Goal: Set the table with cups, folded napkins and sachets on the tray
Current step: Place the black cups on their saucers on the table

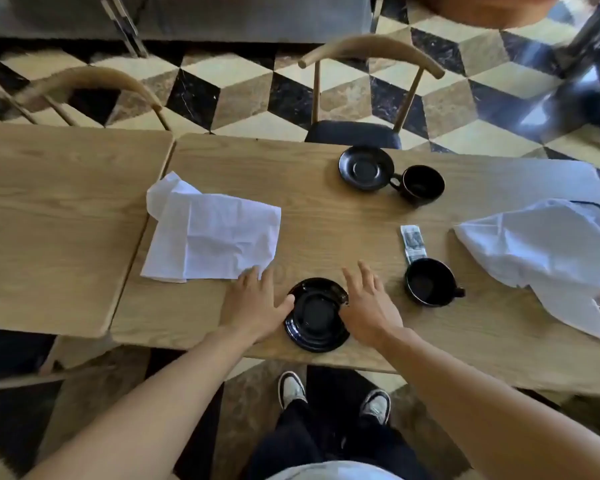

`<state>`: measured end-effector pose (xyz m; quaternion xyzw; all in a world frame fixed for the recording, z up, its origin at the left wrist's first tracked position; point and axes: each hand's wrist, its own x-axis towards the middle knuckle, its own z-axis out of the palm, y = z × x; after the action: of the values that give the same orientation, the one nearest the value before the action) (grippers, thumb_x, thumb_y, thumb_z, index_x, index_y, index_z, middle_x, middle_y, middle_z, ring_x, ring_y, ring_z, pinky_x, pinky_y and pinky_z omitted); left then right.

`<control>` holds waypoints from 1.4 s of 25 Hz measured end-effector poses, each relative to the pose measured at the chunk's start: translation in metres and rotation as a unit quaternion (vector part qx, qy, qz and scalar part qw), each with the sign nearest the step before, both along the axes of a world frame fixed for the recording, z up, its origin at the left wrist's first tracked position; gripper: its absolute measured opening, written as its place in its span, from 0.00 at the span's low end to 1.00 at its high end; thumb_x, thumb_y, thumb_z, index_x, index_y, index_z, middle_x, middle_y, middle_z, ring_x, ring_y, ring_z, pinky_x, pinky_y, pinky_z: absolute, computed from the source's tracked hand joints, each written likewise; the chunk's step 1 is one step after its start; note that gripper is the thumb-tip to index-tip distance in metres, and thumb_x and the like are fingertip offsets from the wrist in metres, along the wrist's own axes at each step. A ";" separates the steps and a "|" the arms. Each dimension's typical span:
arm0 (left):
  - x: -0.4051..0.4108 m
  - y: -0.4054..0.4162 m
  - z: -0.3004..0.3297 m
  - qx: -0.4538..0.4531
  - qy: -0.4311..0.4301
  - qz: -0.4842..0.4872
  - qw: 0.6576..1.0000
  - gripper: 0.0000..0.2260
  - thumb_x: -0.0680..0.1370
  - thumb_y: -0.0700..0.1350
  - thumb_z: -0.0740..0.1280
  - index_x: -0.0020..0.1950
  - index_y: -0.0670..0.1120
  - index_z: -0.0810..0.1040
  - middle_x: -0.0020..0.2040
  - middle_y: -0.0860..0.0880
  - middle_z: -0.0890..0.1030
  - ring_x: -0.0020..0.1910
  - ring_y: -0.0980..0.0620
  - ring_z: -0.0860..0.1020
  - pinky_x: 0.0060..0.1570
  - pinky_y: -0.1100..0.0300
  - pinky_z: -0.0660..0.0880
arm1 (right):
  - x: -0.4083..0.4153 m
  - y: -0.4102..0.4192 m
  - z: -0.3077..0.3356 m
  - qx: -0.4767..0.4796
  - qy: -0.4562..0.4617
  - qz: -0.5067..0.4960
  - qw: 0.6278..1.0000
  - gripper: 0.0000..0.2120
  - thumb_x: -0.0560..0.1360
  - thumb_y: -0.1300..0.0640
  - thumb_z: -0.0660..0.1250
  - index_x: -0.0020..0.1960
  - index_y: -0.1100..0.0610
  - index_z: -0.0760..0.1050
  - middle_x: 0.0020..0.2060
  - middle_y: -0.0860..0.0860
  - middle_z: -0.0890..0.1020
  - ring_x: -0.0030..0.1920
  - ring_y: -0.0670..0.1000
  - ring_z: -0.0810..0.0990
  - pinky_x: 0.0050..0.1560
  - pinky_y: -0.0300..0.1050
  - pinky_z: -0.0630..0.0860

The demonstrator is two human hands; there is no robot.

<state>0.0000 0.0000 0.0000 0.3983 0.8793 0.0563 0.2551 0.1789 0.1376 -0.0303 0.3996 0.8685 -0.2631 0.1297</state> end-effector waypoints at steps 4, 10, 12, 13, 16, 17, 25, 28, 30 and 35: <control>0.015 -0.008 -0.032 0.040 -0.172 0.140 0.974 0.21 0.80 0.51 0.66 0.72 0.48 0.71 0.66 0.49 0.77 0.64 0.47 0.77 0.64 0.50 0.75 | 0.008 -0.012 -0.025 -0.063 0.007 -0.173 0.983 0.34 0.75 0.58 0.62 0.80 0.51 0.56 0.72 0.56 0.63 0.72 0.60 0.62 0.69 0.55 0.68; 0.026 0.000 -0.059 0.032 -0.223 0.214 0.950 0.14 0.77 0.45 0.68 0.63 0.51 0.76 0.48 0.58 0.76 0.52 0.52 0.78 0.45 0.61 0.70 | 0.027 -0.030 -0.054 -0.143 0.047 -0.278 0.949 0.29 0.76 0.57 0.64 0.76 0.58 0.62 0.66 0.55 0.65 0.65 0.58 0.72 0.66 0.51 0.71; 0.027 0.003 -0.062 0.028 -0.211 0.211 0.954 0.19 0.78 0.45 0.67 0.69 0.48 0.75 0.51 0.55 0.76 0.52 0.52 0.75 0.50 0.61 0.69 | 0.027 -0.035 -0.058 -0.168 0.078 -0.283 0.941 0.26 0.77 0.57 0.64 0.74 0.57 0.65 0.65 0.52 0.67 0.56 0.46 0.72 0.59 0.43 0.70; 0.026 0.004 -0.065 0.028 -0.204 0.206 0.957 0.21 0.78 0.45 0.67 0.72 0.47 0.73 0.53 0.53 0.76 0.53 0.53 0.74 0.52 0.60 0.68 | 0.026 -0.036 -0.061 -0.172 0.094 -0.283 0.939 0.25 0.76 0.57 0.64 0.73 0.56 0.67 0.65 0.52 0.70 0.54 0.42 0.70 0.58 0.40 0.68; 0.027 0.008 -0.067 0.020 -0.218 0.216 0.952 0.24 0.78 0.46 0.66 0.74 0.48 0.70 0.58 0.51 0.74 0.55 0.49 0.76 0.56 0.55 0.72 | 0.026 -0.035 -0.064 -0.174 0.117 -0.292 0.933 0.24 0.75 0.57 0.64 0.71 0.55 0.70 0.65 0.51 0.75 0.61 0.44 0.70 0.61 0.38 0.66; 0.028 0.010 -0.068 0.019 -0.232 0.228 0.946 0.21 0.77 0.46 0.66 0.71 0.50 0.74 0.57 0.51 0.75 0.55 0.46 0.78 0.57 0.51 0.76 | 0.026 -0.034 -0.065 -0.174 0.120 -0.297 0.931 0.24 0.75 0.57 0.64 0.71 0.56 0.71 0.65 0.51 0.76 0.64 0.46 0.71 0.63 0.39 0.67; 0.054 0.023 -0.058 0.036 -0.279 0.268 0.921 0.05 0.73 0.46 0.67 0.41 0.57 0.76 0.58 0.47 0.76 0.54 0.45 0.79 0.56 0.41 0.80 | 0.045 -0.028 -0.065 -0.160 0.128 -0.344 0.916 0.19 0.76 0.55 0.65 0.66 0.56 0.72 0.56 0.49 0.79 0.56 0.50 0.78 0.54 0.43 0.74; 0.070 0.028 -0.057 0.034 -0.293 0.267 0.918 0.07 0.72 0.46 0.67 0.39 0.57 0.72 0.57 0.47 0.77 0.55 0.44 0.79 0.56 0.40 0.80 | 0.065 -0.024 -0.066 -0.160 0.126 -0.356 0.912 0.19 0.76 0.54 0.65 0.66 0.56 0.72 0.57 0.50 0.78 0.55 0.50 0.78 0.53 0.42 0.73; 0.082 0.032 -0.059 0.039 -0.297 0.261 0.918 0.04 0.72 0.46 0.67 0.41 0.55 0.73 0.56 0.47 0.78 0.55 0.44 0.80 0.55 0.40 0.80 | 0.078 -0.020 -0.067 -0.151 0.123 -0.360 0.913 0.19 0.76 0.54 0.65 0.66 0.56 0.71 0.57 0.50 0.78 0.55 0.49 0.77 0.53 0.41 0.72; 0.098 0.043 -0.062 0.032 -0.305 0.245 0.920 0.02 0.71 0.49 0.66 0.42 0.56 0.76 0.55 0.48 0.79 0.52 0.48 0.80 0.54 0.42 0.81 | 0.096 -0.012 -0.067 -0.145 0.119 -0.372 0.909 0.21 0.75 0.53 0.64 0.67 0.56 0.71 0.59 0.52 0.77 0.57 0.50 0.77 0.61 0.48 0.76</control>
<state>0.0981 0.0432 -0.0624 0.1417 0.8268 0.2638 0.4762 0.2747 0.1260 -0.0976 0.6363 0.6177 -0.4614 -0.0256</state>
